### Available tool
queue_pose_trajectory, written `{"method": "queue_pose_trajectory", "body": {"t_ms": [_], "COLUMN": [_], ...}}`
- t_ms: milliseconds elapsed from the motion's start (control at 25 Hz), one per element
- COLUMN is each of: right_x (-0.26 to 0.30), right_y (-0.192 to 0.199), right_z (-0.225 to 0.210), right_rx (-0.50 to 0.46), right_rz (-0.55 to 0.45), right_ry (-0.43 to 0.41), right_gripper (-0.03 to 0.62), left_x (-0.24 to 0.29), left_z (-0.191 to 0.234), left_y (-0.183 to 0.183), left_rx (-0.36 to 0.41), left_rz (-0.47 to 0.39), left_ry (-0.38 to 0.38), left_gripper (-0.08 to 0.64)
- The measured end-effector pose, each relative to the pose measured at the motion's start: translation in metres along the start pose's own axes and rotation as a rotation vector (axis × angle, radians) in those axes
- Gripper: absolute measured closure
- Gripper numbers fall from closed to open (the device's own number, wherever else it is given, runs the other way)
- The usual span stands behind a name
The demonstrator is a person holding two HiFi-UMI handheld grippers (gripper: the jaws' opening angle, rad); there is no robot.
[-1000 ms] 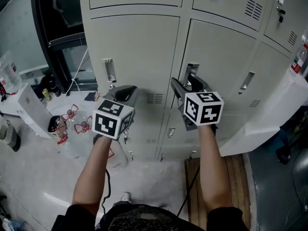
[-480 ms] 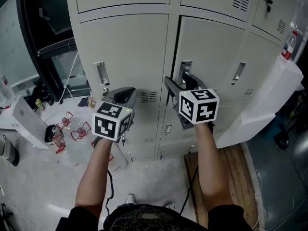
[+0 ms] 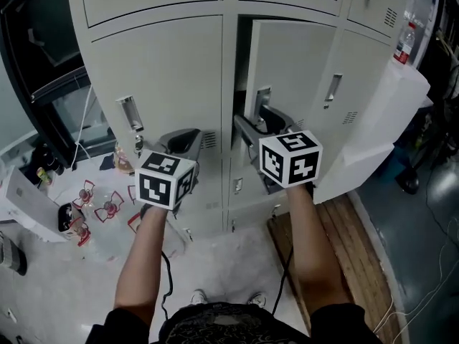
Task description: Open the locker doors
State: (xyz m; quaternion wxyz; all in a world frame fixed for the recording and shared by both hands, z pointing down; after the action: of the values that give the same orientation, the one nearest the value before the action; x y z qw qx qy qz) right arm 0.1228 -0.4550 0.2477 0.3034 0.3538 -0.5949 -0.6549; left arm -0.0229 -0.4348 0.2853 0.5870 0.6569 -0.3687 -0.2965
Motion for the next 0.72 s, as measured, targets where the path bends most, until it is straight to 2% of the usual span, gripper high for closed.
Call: {"method": "queue_pose_trajectory", "body": {"t_ms": [720], "right_x": [-0.063], "right_y": [-0.007], "right_z": [-0.008], "right_rx": [-0.020], "right_rz": [-0.021], "right_ry": [0.101], "right_gripper": [0.390], "left_x": [0.035], "left_z": [-0.061], "left_y": [-0.006], "left_rx": [-0.009], "left_rz": [-0.032], "left_ry": [0.221], "left_gripper": [0.558]}}
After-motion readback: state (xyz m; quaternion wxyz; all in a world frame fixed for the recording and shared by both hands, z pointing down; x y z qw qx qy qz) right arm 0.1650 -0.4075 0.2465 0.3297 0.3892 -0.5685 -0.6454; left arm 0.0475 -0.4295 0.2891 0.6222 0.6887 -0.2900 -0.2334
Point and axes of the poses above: the fingertips, and each gripper's own axes: x forward along the fingers, z to its left, y out of its underside, the point moved 4 cm from there along -x, backward along the fingers, and after that the axes turned 8 degrees about -z, right-handed, at the moved point
